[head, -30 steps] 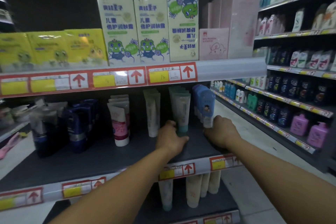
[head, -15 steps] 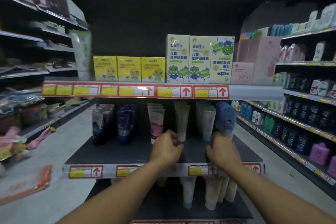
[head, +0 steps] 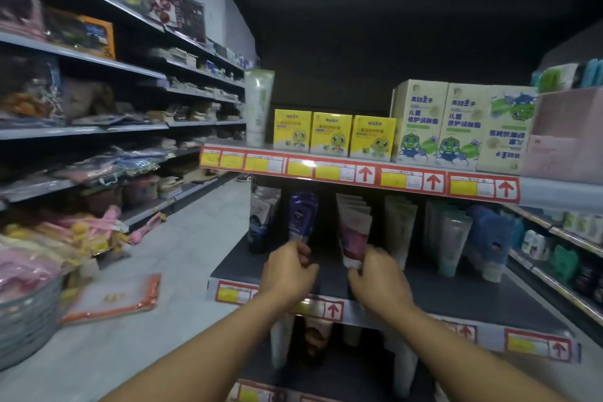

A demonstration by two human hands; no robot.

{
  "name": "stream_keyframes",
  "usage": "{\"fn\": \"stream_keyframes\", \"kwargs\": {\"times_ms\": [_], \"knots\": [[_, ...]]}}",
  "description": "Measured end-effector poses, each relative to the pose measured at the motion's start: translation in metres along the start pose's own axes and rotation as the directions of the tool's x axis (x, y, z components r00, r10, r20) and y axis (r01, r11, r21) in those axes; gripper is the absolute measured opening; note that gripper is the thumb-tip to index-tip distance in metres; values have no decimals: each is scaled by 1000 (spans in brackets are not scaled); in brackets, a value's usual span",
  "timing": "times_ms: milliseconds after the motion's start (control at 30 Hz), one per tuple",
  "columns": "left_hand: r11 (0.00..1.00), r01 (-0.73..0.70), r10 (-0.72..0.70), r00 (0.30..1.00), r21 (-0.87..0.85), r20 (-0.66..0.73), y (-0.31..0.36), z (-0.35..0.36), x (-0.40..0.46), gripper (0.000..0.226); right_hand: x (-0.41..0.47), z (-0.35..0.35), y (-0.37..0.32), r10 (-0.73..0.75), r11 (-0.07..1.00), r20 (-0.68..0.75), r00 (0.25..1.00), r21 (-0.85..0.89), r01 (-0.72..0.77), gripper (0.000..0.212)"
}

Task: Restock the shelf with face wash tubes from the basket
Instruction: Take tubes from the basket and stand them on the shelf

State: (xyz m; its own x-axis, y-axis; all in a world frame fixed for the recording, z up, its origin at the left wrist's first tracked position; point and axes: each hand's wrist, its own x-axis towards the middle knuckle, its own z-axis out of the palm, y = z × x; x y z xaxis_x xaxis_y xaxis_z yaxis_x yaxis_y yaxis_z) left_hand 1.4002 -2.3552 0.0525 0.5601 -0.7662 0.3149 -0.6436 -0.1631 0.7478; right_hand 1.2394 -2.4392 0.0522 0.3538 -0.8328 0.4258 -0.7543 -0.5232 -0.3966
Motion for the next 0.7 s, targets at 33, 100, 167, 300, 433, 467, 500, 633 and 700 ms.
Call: {"fn": "stream_keyframes", "kwargs": {"times_ms": [33,100,167,300,433,467,500,633,700], "knots": [[1000,11,-11,1000,5,-7,-8,-5,3,28,2,9,-6,-4,1000,15,1000,13,4,24],[1000,22,-21,999,14,-24,-23,-14,9,28,7,25,-19,-3,999,36,999,54,1,31],[999,26,-25,999,25,-47,-39,-21,17,29,13,42,-30,2,994,46,999,111,-7,36],[997,58,-54,995,47,-89,-64,-30,37,34,29,73,-48,70,971,46,997,227,-78,41],[993,112,-114,986,-24,-124,-78,-31,58,39,49,99,-56,160,936,80,984,305,-176,58],[991,129,-134,982,-47,-133,-81,-31,65,40,54,104,-58,177,933,102,979,299,-200,64],[988,142,-150,978,-64,-147,-82,-31,72,41,59,109,-58,186,935,118,975,284,-213,71],[979,202,-203,958,-21,-204,-88,-27,105,72,78,121,-60,206,954,125,971,195,-227,97],[978,210,-207,957,-6,-205,-90,-25,117,84,83,121,-60,200,963,104,974,164,-215,104]]}}
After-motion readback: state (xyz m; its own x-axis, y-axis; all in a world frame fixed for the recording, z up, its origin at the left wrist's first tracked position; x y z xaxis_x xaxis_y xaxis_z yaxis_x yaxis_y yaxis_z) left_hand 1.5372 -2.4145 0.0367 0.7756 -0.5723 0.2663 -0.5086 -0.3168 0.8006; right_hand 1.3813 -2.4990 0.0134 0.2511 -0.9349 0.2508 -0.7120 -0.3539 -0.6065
